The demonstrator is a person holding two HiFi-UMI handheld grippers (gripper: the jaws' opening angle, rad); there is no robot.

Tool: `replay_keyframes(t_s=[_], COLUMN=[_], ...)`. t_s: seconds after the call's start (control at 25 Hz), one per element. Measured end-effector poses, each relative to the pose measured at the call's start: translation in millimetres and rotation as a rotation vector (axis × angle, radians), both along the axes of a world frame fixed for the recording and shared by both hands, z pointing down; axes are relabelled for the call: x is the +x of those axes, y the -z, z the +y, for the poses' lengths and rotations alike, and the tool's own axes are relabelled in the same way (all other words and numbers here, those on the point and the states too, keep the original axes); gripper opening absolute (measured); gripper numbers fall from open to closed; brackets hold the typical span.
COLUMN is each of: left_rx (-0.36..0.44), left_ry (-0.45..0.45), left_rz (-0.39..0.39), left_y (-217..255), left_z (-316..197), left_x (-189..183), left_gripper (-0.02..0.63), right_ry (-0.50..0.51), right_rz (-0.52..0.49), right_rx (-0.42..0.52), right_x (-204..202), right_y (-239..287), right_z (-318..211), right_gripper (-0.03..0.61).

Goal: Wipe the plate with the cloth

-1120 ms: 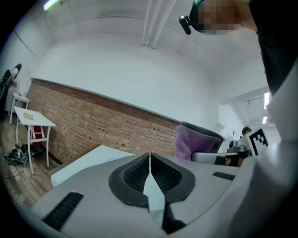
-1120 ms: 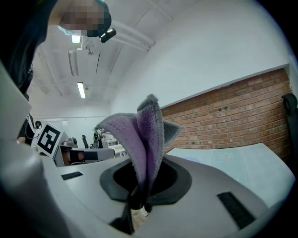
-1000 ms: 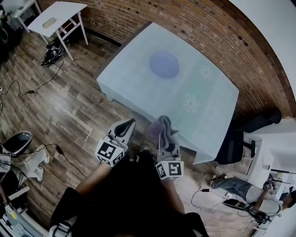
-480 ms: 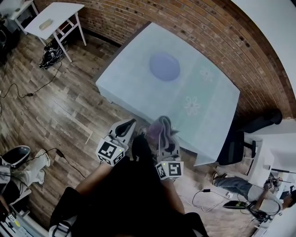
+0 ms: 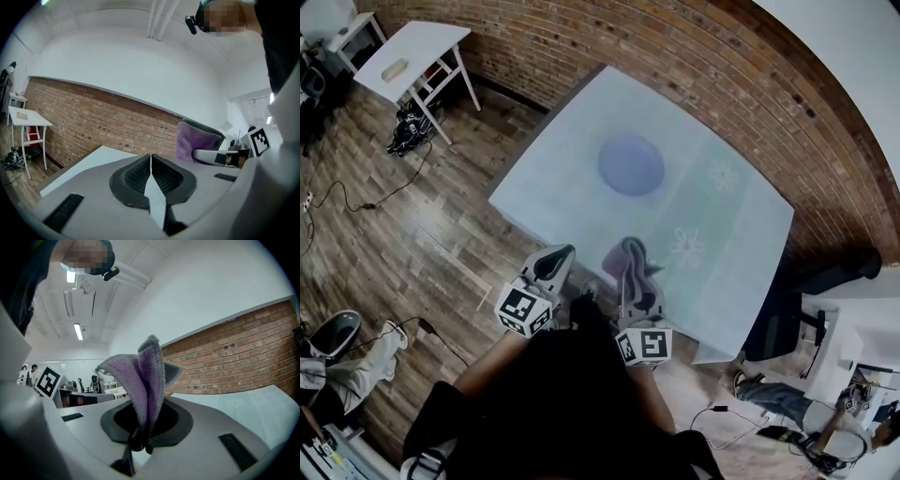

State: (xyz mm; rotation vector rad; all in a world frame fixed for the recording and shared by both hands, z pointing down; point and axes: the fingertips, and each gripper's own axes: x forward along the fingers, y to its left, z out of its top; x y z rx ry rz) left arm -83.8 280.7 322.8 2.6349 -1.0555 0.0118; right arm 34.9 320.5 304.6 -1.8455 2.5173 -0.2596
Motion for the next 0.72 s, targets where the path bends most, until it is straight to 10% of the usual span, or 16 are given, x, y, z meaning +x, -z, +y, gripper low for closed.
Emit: replay_keyframes(t_s=[0.72], left_rx=[-0.101], left_ry=[0.114], left_rz=[-0.088], left_y=[-46], left_z=[-118], left_x=[68], left_gripper=[0.038], right_ry=[0.064], right_rz=[-0.016], right_rx=[-0.026], right_x=[83], right_y=[-19], right_z=[-108], right_gripper=[0.061])
